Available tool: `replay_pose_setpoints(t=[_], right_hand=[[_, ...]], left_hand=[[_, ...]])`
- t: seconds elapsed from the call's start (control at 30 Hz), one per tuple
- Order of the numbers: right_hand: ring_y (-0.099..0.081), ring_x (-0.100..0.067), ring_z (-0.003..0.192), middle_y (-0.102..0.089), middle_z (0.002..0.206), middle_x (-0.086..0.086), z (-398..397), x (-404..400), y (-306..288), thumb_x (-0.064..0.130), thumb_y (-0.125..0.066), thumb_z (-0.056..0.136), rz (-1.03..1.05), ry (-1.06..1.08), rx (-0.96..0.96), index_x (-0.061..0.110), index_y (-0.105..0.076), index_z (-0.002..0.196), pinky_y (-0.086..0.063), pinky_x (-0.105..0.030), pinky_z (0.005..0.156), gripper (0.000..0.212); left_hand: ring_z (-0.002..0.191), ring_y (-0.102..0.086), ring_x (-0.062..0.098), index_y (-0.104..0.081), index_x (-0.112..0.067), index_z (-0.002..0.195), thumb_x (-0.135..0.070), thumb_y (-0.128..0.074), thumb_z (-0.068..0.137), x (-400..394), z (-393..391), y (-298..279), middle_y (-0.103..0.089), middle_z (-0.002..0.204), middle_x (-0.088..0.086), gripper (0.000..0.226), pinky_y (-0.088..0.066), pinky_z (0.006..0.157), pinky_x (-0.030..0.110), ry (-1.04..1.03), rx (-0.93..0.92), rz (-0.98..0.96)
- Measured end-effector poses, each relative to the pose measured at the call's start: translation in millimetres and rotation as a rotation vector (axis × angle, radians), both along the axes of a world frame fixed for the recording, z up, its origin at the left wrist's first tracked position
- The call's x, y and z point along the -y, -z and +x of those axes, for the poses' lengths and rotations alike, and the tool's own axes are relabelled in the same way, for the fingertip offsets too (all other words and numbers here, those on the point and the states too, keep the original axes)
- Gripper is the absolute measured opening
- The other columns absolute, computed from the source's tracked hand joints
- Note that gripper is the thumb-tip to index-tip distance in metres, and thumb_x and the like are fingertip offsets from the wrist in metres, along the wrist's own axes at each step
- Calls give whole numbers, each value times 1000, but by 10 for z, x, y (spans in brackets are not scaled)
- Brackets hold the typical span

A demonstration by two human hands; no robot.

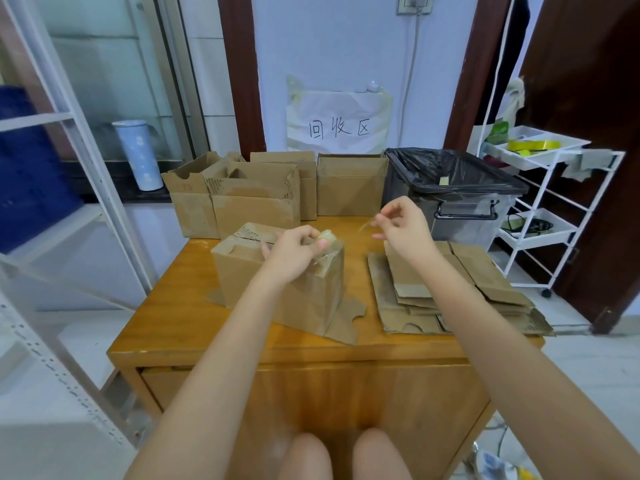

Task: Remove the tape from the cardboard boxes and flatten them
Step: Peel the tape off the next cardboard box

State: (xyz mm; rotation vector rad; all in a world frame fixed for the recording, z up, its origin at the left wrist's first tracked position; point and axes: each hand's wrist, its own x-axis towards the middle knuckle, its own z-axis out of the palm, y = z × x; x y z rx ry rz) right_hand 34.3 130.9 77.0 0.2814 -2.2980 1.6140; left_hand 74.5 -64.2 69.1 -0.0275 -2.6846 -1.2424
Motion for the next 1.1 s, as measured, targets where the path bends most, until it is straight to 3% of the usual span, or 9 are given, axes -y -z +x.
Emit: replay_pose_setpoints(t=[0.2,0.37,0.5,0.57,0.7,0.8,0.97,1.03,1.1], right_hand=[[-55,-9,106,-57,108,6,-18,84,22,5,-70,84,65,-82,-80,16,-50,106,-48,-20,89,32],[-48,-11,123,-54,133,0,-19,137,39,2,-68,84,285,-245,-191,12,-57,121,-41,-34,106,40],[-40,-7,131,-44,146,5,12,219,48,-1,-61,88,340,-368,-193,16,-54,131,-36,-20,103,47],[-43,-5,127,-45,143,6,38,250,47,-8,-53,89,322,-428,-160,14,-53,133,-39,-15,100,49],[-54,-12,121,-59,127,-2,74,258,52,-14,-48,86,273,-506,-51,8,-59,127,-43,-24,104,48],[-58,-10,112,-62,122,-2,82,277,40,-7,-59,84,339,-529,-35,8,-59,127,-46,-15,95,46],[-58,-12,104,-63,115,1,50,376,51,13,-70,85,484,-436,-154,14,-59,123,-47,-20,91,40],[-56,-10,104,-62,113,4,45,365,42,18,-69,86,527,-401,-163,16,-60,121,-45,-23,92,36],[-51,-9,105,-61,111,8,53,333,38,19,-68,87,583,-377,-175,18,-61,120,-41,-24,93,33]], left_hand=[[138,-32,24,-60,-37,97,-38,-47,99,-29,-14,31,-68,91,-4,14,3,115,52,-7,14,-9],[140,-31,24,-66,-37,107,-36,-44,101,-34,-40,63,-64,122,-7,23,5,114,55,-24,-1,-56],[134,-38,18,-69,-36,110,-38,-47,99,-42,-43,73,-61,126,-13,25,3,114,56,-27,-19,-87],[132,-41,16,-69,-36,111,-40,-50,97,-37,-42,65,-63,125,-14,24,-1,115,54,-28,-21,-86],[125,-48,15,-71,-33,105,-43,-55,94,-44,-2,22,-68,114,-10,22,-10,115,51,-56,-46,-73],[118,-55,16,-68,-32,91,-44,-60,91,-35,5,20,-69,100,-9,14,-16,115,50,-68,-60,-25],[107,-57,23,-48,-22,79,-38,-67,87,-21,-24,67,-54,82,-12,26,-29,109,52,-97,-83,60],[106,-56,24,-44,-21,82,-38,-65,88,-3,-21,74,-53,85,-11,28,-30,109,53,-87,-93,109],[110,-53,20,-47,-22,102,-39,-58,93,12,-3,59,-56,99,-8,22,-26,112,52,-59,-95,118]])
